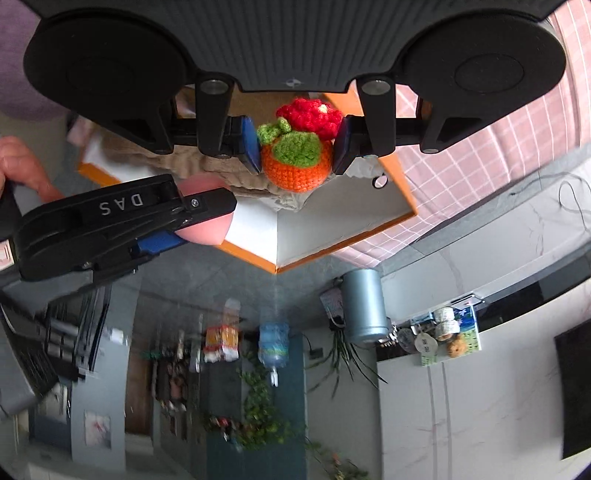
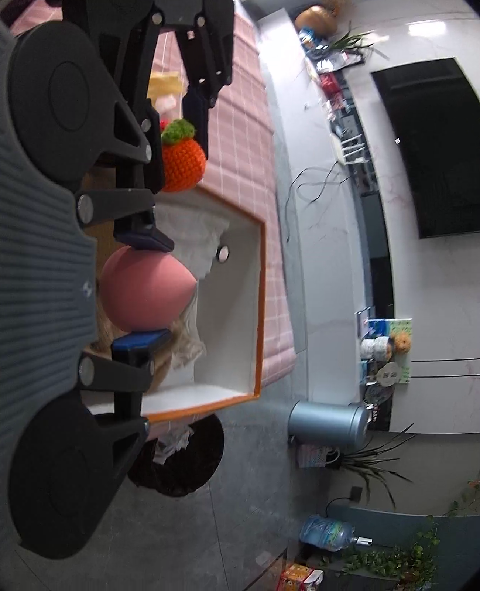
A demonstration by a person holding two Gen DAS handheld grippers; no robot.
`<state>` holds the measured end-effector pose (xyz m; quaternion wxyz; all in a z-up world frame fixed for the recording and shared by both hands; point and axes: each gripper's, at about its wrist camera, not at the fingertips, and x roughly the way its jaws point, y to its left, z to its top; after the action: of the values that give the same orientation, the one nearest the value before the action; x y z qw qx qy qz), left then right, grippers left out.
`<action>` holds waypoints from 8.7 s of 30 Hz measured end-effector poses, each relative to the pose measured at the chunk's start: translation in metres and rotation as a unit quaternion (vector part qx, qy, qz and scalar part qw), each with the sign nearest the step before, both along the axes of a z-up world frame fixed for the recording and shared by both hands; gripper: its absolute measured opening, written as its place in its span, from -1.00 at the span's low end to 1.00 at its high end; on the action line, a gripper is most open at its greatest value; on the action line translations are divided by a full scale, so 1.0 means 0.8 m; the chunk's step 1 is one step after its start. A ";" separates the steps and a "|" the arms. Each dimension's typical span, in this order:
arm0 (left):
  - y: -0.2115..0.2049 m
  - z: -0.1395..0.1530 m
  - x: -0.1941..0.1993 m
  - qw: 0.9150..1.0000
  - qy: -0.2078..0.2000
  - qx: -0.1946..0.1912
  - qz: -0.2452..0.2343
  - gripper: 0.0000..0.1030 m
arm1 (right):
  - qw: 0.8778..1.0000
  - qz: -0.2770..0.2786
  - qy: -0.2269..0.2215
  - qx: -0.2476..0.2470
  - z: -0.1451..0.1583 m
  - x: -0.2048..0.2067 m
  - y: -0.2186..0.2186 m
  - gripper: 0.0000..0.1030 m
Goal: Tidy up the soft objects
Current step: 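Carry the pink ball and crochet strawberry with both grippers over the box, then lower the ball and strawberry into the box and open both grippers, then move both tools back over the yellow cloth and plastic bag on the table, then grasp the yellow cloth with the left gripper while the right grasps the white tube, then lift the cloth and the tube with the clear bag and carry them over the box, then lower the cloth and bag into the box and open both grippers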
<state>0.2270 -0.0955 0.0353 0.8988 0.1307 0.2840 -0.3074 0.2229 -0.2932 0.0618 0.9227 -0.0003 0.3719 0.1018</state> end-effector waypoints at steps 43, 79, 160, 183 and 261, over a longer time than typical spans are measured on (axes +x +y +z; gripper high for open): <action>-0.047 -0.080 0.083 0.985 -0.020 0.170 -0.025 0.45 | 0.998 -0.022 0.065 -0.010 -0.061 0.128 0.018 0.22; 0.094 0.007 -0.025 0.993 -0.031 -0.037 0.111 0.62 | 0.985 -0.037 -0.161 -0.052 0.021 -0.054 0.109 0.54; 0.274 -0.121 -0.013 0.950 0.152 -0.031 0.269 -0.89 | 0.994 0.088 0.010 -0.065 -0.173 0.006 0.293 -0.93; 0.271 -0.136 -0.014 0.952 0.105 -0.020 0.288 0.09 | 0.992 0.115 0.023 -0.036 -0.184 0.013 0.289 0.32; 0.026 0.010 0.016 0.999 0.008 -0.040 0.022 -0.90 | 0.983 0.053 -0.101 -0.143 0.014 -0.029 0.004 -1.00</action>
<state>0.2402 -0.0749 0.0430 0.9075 0.0856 0.2814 -0.2998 0.1994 -0.2904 0.0734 0.9392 -0.1624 0.2868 0.0960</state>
